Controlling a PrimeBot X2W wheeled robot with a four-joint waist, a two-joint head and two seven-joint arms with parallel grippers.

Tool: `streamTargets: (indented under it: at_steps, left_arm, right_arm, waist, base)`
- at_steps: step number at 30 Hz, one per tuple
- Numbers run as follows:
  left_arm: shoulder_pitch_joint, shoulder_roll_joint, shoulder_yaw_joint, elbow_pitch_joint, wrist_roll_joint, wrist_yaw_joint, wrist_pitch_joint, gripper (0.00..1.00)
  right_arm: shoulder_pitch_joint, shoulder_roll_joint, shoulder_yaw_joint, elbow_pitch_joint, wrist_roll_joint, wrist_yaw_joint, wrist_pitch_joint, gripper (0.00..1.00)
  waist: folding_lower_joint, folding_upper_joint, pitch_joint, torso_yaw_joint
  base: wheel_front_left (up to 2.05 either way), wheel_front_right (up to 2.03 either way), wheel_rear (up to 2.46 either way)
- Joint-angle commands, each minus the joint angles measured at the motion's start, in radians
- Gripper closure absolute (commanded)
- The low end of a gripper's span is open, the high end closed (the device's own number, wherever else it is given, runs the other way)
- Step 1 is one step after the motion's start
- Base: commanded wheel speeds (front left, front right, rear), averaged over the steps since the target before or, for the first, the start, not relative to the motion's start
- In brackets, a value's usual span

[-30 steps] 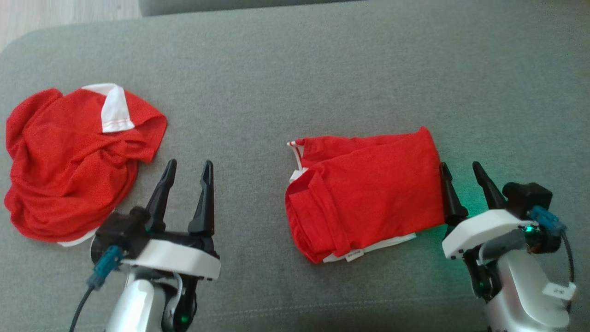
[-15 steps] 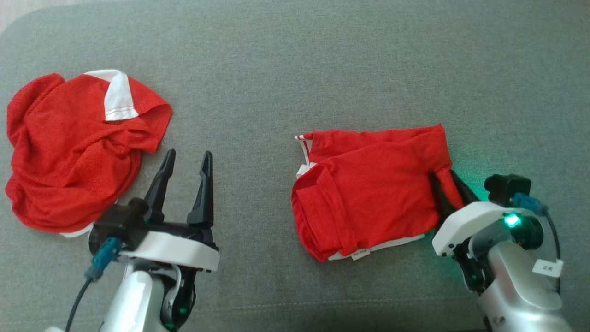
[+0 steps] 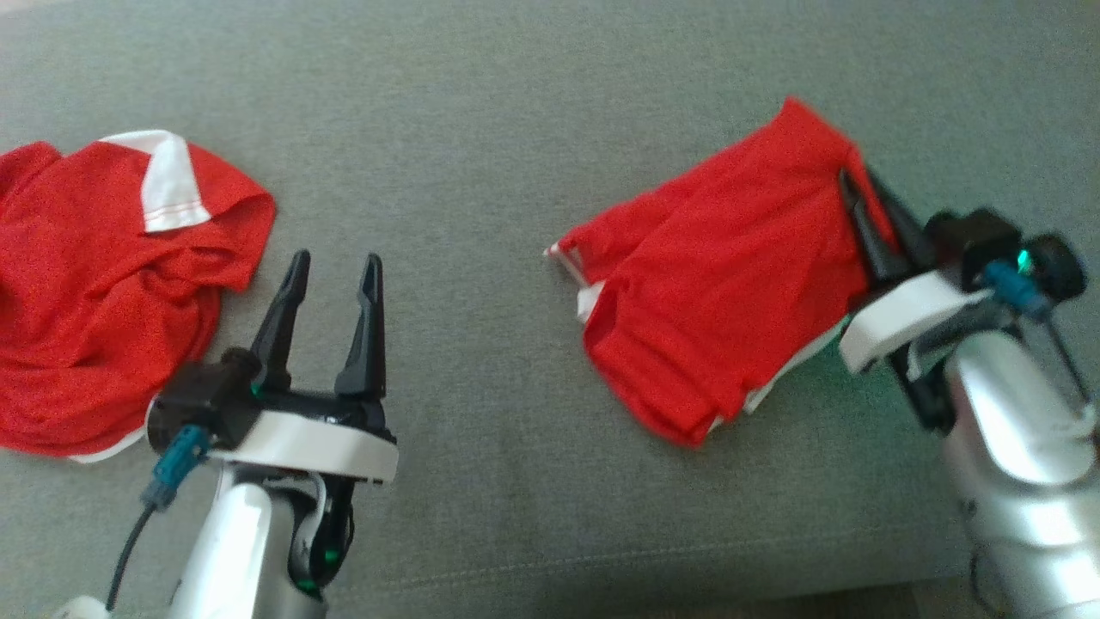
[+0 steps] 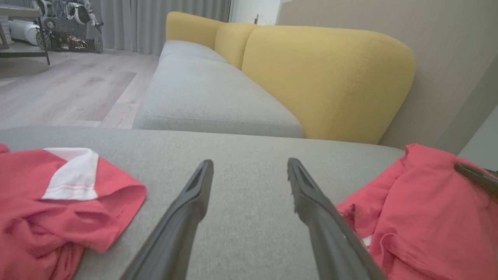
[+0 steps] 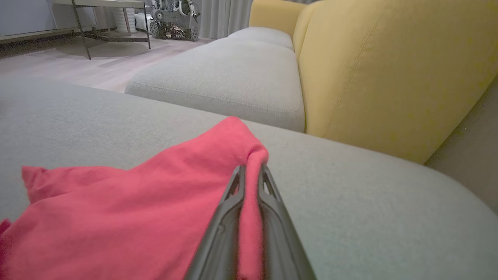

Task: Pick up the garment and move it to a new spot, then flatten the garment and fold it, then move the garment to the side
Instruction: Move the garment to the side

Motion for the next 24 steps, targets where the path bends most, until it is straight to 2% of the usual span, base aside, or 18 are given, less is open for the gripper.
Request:
streamTargets:
  at_steps: [1,8,15,22,24]
  left_arm:
    - [-0.052,0.002,0.035,-0.039,0.014,-0.003,-0.008,0.00]
    - [-0.112,0.002,0.039,-0.055,0.029,-0.019,-0.008,0.00]
    - [-0.173,0.002,0.039,-0.068,0.051,-0.039,-0.008,0.00]
    - [-0.198,0.002,0.044,-0.078,0.053,-0.050,-0.008,0.00]
    - [-0.199,0.002,0.043,-0.078,0.052,-0.052,-0.008,0.00]
  right_arm:
    - [-0.035,-0.023,0.017,-0.042,-0.009,-0.001,-0.005,1.00]
    - [-0.139,-0.134,0.011,-0.060,-0.006,-0.001,0.084,1.00]
    - [-0.244,-0.232,-0.099,-0.024,0.021,-0.001,0.140,1.00]
    - [-0.290,-0.222,-0.308,0.002,-0.052,-0.001,0.179,1.00]
    - [-0.290,-0.186,-0.353,-0.017,-0.091,-0.001,0.187,1.00]
  waist:
    - [-0.0001,0.0000,0.017,-0.016]
    - [-0.0001,0.0000,0.096,-0.053]
    - [-0.0001,0.0000,0.189,-0.074]
    - [-0.0001,0.0000,0.239,-0.080]
    - [-0.0001,0.0000,0.246,-0.079]
  base:
    - [0.00,0.00,0.00]
    - [0.00,0.00,0.00]
    - [0.00,0.00,0.00]
    - [0.00,0.00,0.00]
    - [0.00,0.00,0.00]
